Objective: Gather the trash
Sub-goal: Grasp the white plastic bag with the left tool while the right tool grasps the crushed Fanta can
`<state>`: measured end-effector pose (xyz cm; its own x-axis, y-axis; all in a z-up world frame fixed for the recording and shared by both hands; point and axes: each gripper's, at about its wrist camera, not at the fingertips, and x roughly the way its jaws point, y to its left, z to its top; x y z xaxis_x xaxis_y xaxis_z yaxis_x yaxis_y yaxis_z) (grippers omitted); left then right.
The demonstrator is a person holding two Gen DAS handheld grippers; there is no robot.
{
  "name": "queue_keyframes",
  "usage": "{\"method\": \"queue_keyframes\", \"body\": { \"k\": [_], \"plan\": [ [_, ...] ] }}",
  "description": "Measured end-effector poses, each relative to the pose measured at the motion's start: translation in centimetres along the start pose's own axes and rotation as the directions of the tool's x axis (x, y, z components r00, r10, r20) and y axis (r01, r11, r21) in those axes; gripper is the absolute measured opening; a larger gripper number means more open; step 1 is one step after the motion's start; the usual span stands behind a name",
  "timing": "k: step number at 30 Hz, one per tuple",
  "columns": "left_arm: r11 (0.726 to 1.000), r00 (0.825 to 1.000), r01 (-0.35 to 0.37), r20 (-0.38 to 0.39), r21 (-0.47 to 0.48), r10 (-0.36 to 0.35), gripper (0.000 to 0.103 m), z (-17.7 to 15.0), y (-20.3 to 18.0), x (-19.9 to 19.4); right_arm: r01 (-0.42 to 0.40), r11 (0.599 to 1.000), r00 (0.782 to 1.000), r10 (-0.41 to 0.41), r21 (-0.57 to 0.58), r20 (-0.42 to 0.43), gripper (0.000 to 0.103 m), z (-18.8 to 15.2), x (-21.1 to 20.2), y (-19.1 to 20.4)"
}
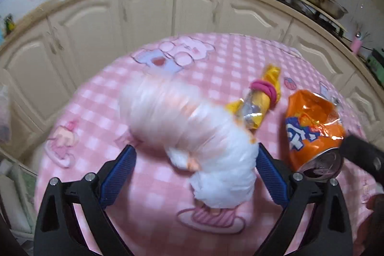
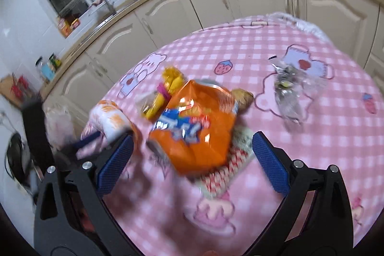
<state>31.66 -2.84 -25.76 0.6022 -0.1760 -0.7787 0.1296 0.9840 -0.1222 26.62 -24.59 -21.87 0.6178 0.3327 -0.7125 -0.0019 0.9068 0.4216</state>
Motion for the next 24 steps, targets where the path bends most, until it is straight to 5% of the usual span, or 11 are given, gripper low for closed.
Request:
{"method": "queue_keyframes", "body": {
  "k": [2,4,7,15,24],
  "plan": [
    [0.999,0.999,0.045,0.014,-0.016,-0.045,0.065,0.3,0.3,0.1,-0.009,1.000,1.000,0.009,0.026,-0.027,0.093,0.6,1.2,-0.4],
    [0.999,0.999,0.040,0.015,-0.008,-0.040,0.051,0.5,0.5,0.4,-0.015,0.999,0.999,0.016,0.033,-0.039,0.048,0.9,1.9,-0.5],
    [0.997,0.997,0.077,0.015,-0.002,-0.077,0.031,0.6,0.7,0.4,-0.045,0.999,0.998,0.046,0.016,-0.048,0.020,0.6,1.8,-0.3],
    [0.994,0.992,0.110,0.069,-0.002,-0.110,0.026,-0.6,1.3,-2.0,-0.097,0.995,0.994,0.098,-0.021,0.038,0.018,-0.3,-1.9,0.2],
    [0.986,0.972,0.140,0.176,0.090,-0.155,0.026,-3.0,-2.7,-9.0,-0.157,0.987,0.968,0.148,0.029,0.204,0.018,-0.7,-11.7,-4.8]
  ]
}}
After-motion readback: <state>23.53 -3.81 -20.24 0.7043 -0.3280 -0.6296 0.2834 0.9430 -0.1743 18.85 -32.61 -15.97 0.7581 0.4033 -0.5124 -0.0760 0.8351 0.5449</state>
